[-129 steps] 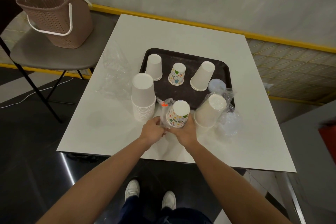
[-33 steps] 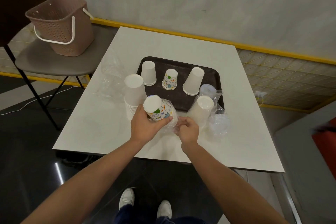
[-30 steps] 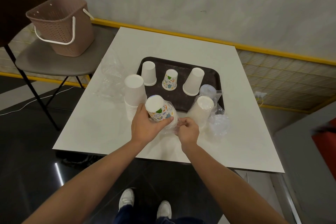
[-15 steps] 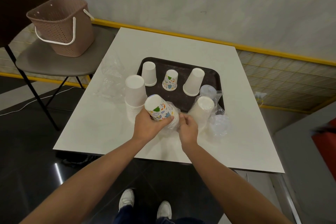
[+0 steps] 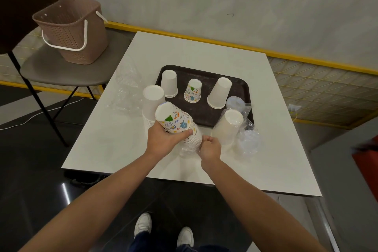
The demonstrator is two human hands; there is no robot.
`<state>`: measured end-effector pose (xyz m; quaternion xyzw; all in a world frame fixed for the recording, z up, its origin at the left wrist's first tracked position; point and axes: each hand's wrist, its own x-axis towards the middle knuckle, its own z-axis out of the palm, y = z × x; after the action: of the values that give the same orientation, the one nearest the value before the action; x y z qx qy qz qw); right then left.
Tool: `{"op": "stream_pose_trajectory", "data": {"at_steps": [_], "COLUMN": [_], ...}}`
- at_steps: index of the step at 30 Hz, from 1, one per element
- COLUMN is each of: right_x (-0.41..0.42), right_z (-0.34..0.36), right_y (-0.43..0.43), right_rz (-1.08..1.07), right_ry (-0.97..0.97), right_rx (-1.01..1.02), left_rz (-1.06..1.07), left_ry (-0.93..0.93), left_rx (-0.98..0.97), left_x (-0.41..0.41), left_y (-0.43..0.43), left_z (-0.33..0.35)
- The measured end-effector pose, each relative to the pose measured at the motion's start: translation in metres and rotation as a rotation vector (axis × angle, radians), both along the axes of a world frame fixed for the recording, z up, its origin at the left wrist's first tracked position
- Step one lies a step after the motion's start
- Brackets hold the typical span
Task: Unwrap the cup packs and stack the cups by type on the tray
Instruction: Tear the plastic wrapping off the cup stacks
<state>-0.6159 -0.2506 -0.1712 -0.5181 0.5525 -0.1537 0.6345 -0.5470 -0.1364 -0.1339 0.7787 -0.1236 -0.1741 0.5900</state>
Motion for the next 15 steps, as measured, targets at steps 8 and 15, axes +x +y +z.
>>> {"op": "stream_pose_trajectory", "data": {"at_steps": [8,15], "right_x": [-0.002,-0.006], "right_z": [0.005,0.014], "right_y": [0.004,0.006], "right_rz": [0.093,0.238], "right_ry": [-0.17,0.028], "right_rx": [0.082,-0.272], "left_rz": [-0.064,-0.126], "left_ry": [0.049,0.029], "left_rx": [0.037,0.089], "left_x": [-0.003,-0.005], "left_y": [-0.001,-0.003], "left_z": [-0.011,-0.009]}}
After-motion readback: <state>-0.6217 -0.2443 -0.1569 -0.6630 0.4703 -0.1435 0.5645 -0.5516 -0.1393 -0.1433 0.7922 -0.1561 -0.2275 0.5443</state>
